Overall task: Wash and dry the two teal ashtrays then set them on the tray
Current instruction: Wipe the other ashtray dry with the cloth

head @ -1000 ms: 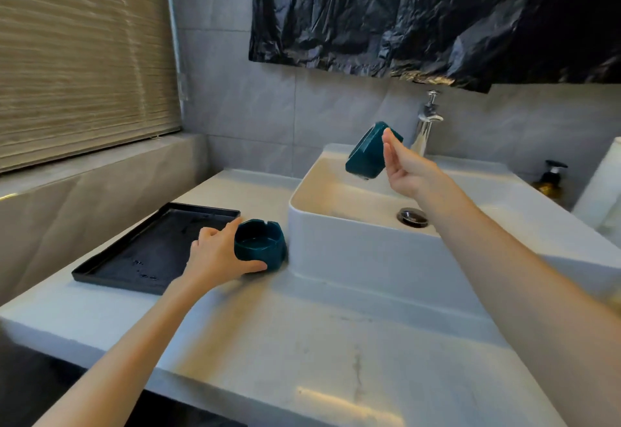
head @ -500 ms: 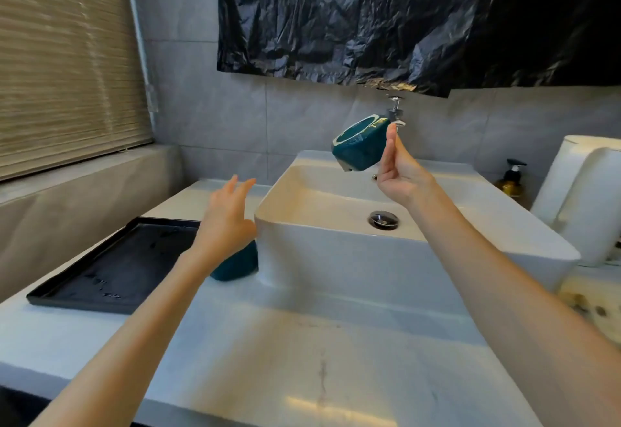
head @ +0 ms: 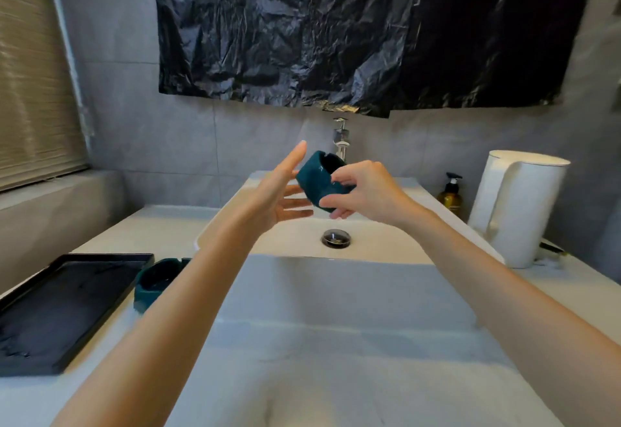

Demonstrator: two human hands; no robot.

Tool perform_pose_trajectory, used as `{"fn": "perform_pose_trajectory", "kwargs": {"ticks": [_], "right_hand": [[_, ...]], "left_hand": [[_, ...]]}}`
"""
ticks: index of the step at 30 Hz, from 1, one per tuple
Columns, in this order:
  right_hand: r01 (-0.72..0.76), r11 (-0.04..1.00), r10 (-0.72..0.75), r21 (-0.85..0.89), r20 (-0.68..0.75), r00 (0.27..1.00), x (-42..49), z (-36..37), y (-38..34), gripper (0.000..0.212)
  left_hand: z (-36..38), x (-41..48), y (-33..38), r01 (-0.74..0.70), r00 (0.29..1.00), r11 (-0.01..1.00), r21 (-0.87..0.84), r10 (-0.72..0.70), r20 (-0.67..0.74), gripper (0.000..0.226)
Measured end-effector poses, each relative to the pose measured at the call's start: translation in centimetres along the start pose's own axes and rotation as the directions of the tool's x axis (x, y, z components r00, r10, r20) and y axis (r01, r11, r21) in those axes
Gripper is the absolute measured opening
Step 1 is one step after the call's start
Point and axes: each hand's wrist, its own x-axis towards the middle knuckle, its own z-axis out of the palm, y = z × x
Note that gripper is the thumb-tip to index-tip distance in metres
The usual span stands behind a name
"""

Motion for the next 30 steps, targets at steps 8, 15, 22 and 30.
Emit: {"fn": "perform_pose_trajectory", "kwargs": {"ticks": [8,15,22,30], "right_hand": [[0.109,0.815,-0.153,-0.569,-0.03,0.988,-1.8,0.4,3.7,0.016],[-0.105,0.941,-0.02,-0.32,-0.363,0.932,-5.8,-4.0,5.3,0.03],[-0.713,0.635,0.506,-0.297,-0.538,0.675,-14.0,-9.7,11.5,0.026],[-0.762,0.45,0.783,-0.466,-0.204,0.588,-20.4,-6.4,19.5,0.044]], "left_hand": [[3.1,2.4,-2.9,0.067,0.994,0.982,-0.178,-0.08,-0.068,0.02],[4.8,4.7,-4.6,0.054,0.995,0.991,-0.122,-0.064,-0.075,0.042],[7.1,6.8,-4.7,0.089,0.994,0.995,-0.054,-0.092,-0.062,0.047],[7.1,7.8,-5.9,0.103,0.994,0.992,0.07,-0.101,-0.033,0.05]]}}
